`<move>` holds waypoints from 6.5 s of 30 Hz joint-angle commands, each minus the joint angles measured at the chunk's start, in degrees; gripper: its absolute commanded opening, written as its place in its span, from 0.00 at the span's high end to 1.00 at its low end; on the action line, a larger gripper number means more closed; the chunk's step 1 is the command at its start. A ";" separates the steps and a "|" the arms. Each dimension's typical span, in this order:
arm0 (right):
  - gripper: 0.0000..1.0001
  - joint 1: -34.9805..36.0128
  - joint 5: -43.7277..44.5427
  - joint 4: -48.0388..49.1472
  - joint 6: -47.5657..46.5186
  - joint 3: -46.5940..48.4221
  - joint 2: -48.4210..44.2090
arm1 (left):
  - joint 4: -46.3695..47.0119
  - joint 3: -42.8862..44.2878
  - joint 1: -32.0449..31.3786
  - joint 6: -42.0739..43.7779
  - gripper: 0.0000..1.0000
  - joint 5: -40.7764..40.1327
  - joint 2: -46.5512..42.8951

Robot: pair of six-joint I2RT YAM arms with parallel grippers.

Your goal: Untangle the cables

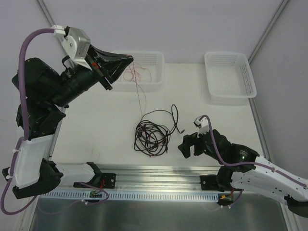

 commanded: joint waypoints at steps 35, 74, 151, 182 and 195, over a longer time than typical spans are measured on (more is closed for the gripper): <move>0.13 -0.89 -2.42 61.17 -7.16 2.56 39.96 | 1.41 -15.13 -0.20 -4.14 1.00 -14.95 -8.24; 0.99 -1.86 -13.50 16.11 -32.73 69.44 42.42 | 7.65 -20.06 -0.20 5.44 0.89 5.25 -16.51; 0.99 -0.89 -10.16 29.64 -3.29 32.10 40.05 | 69.61 -103.55 -5.82 -34.90 0.03 -12.75 -11.85; 0.30 -0.01 -6.10 14.44 -8.47 26.91 23.71 | 40.17 -82.65 -6.97 -25.60 1.00 -19.16 -23.63; 0.03 0.43 -15.70 0.30 -15.68 24.63 3.24 | 24.98 -54.70 -2.50 -13.02 1.00 -21.11 -14.14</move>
